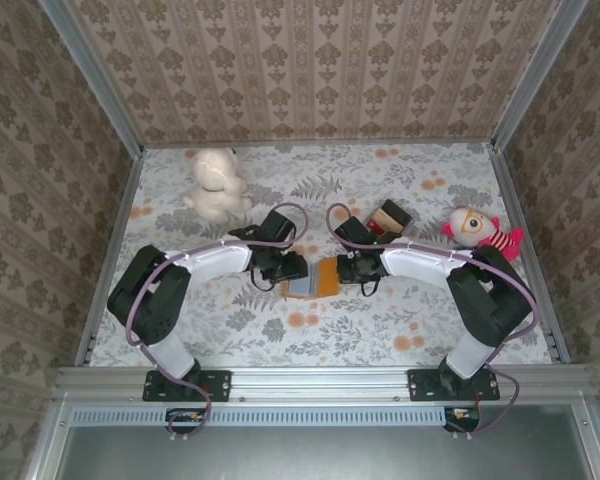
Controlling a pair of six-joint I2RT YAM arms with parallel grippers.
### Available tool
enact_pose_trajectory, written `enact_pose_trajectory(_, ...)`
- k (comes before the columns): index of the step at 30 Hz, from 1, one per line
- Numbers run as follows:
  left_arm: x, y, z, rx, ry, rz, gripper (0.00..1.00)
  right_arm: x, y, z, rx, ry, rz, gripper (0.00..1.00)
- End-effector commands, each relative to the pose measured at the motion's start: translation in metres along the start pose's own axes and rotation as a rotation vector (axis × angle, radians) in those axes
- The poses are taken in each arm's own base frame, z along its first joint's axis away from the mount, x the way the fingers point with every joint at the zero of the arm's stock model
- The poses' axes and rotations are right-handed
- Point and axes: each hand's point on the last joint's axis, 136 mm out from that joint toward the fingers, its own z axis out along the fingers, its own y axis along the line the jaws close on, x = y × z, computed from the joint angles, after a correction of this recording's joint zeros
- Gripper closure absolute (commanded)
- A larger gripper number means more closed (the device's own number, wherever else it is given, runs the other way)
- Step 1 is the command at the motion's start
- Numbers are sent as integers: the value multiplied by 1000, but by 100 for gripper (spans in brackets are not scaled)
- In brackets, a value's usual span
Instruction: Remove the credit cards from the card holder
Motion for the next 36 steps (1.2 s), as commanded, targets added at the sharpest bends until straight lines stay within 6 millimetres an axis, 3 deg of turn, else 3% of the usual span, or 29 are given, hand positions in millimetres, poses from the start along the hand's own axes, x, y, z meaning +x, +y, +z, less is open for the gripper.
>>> enact_pose_trajectory(1, -5, -1, -14, -24, -26, 21, 58, 7, -7, 9, 17, 27, -18, 86)
enact_pose_trajectory(12, -1, 3, -6, -34, -10, 9, 59, 12, -6, 11, 1, 36, -20, 86)
enact_pose_trajectory(21, 2, -11, -2, 8, 9, 34, 68, 12, -2, 9, -22, 37, -18, 86)
enact_pose_trajectory(28, 6, -9, 6, -3, 45, 36, 59, 11, 1, 11, -36, 39, -14, 86)
enact_pose_trajectory(36, 9, -31, 11, 86, 66, 65, 59, 12, 3, 11, -49, 41, -10, 86)
